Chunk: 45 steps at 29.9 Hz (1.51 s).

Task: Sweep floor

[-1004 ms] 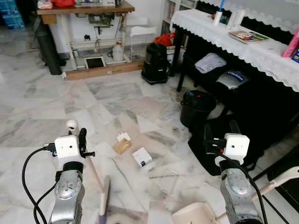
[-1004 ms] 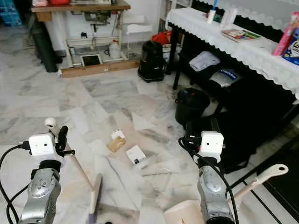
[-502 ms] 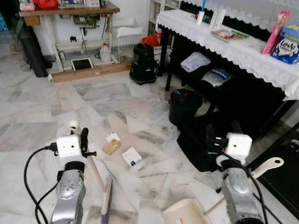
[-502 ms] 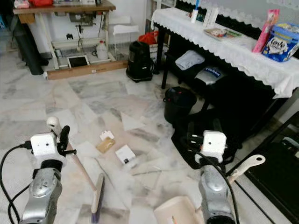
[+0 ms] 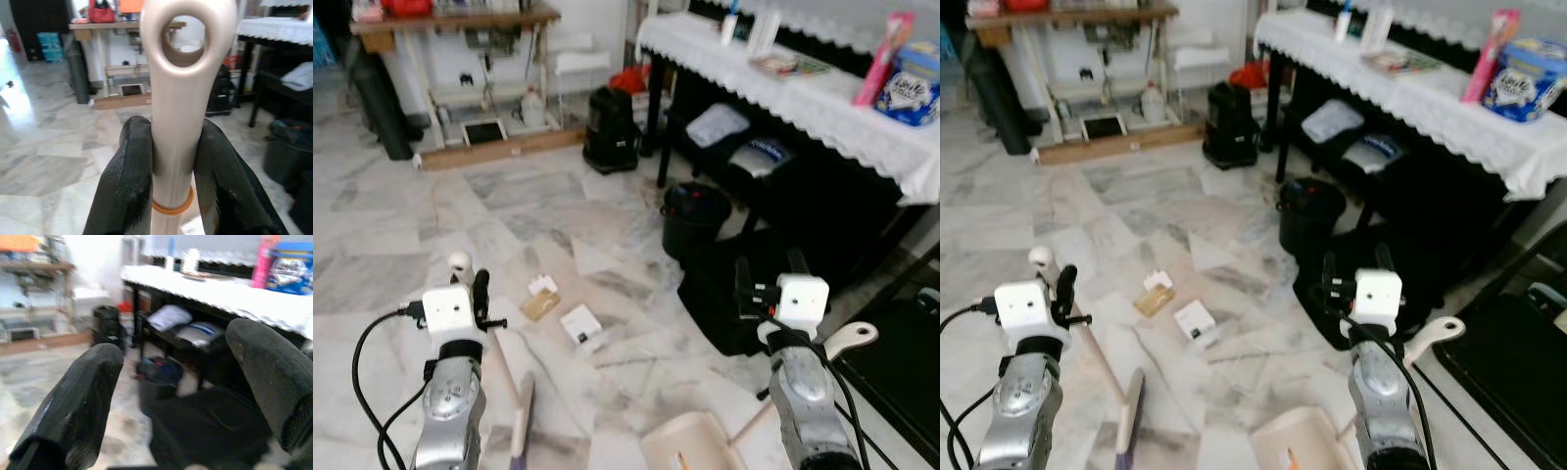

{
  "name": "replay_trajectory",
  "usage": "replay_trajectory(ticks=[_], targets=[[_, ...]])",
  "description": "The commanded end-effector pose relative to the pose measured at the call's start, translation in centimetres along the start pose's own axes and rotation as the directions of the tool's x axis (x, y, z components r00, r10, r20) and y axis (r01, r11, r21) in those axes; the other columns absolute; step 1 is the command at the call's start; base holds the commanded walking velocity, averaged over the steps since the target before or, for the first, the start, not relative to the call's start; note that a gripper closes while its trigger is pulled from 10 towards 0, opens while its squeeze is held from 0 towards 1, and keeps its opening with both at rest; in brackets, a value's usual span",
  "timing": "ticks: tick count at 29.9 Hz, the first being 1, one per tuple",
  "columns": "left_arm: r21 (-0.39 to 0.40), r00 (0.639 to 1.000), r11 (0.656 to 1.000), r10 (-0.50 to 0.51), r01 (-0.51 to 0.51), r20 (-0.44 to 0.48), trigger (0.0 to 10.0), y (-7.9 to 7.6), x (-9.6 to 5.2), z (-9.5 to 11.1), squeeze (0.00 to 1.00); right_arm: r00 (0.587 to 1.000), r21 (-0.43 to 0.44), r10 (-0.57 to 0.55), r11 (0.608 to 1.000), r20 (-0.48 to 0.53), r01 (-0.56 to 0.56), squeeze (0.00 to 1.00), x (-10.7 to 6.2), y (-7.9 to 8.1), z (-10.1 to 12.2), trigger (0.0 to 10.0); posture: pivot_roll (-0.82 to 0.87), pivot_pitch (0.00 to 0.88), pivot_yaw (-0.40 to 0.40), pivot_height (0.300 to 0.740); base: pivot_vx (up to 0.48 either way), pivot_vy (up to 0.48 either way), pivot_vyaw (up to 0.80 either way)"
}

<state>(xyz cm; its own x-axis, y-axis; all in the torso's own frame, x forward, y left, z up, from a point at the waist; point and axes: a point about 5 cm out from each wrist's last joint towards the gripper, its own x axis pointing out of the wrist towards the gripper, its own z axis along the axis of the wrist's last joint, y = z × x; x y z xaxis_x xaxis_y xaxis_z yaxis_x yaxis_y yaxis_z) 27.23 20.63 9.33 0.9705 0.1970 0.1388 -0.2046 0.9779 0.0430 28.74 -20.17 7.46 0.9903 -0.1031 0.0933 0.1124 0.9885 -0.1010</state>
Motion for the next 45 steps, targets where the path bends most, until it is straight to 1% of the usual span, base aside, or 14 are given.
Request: replay_trajectory(ticks=[1,18,29,31,45], targets=[[-0.002,0.999,1.000,0.002,-0.002,0.046,10.0,0.02,0.38,0.85,0.00,1.000,0.004,0.001,1.000,0.021,-0.001,0.00,0.39,0.16,0.54,10.0,-0.05,0.000,-0.062,0.740,0.000,-0.270,0.00],[-0.002,0.999,1.000,0.006,-0.006,0.043,10.0,0.06,0.39,0.80,0.00,1.000,0.004,0.013,1.000,0.018,-0.013,0.00,0.34,0.46,0.55,10.0,-0.05,0.000,-0.060,0.740,0.000,-0.272,0.00],[0.000,0.999,1.000,0.013,-0.013,0.043,10.0,0.15,0.35,0.77,0.00,0.999,-0.019,0.023,1.000,0.023,-0.023,0.00,0.32,0.45,0.63,10.0,-0.05,0.000,-0.061,0.740,0.000,-0.268,0.00],[-0.006,0.999,1.000,0.022,-0.022,0.043,10.0,0.19,0.33,0.75,0.00,0.999,-0.019,0.026,1.000,0.025,-0.025,0.00,0.28,0.44,0.65,10.0,-0.05,0.000,-0.061,0.740,0.000,0.000,0.00],[0.000,0.999,1.000,0.022,-0.022,0.036,10.0,0.21,0.34,0.62,0.00,0.999,-0.015,0.033,0.999,0.030,-0.033,0.00,0.19,0.48,0.69,10.0,-0.05,0.000,-0.059,0.740,0.000,0.000,0.76]])
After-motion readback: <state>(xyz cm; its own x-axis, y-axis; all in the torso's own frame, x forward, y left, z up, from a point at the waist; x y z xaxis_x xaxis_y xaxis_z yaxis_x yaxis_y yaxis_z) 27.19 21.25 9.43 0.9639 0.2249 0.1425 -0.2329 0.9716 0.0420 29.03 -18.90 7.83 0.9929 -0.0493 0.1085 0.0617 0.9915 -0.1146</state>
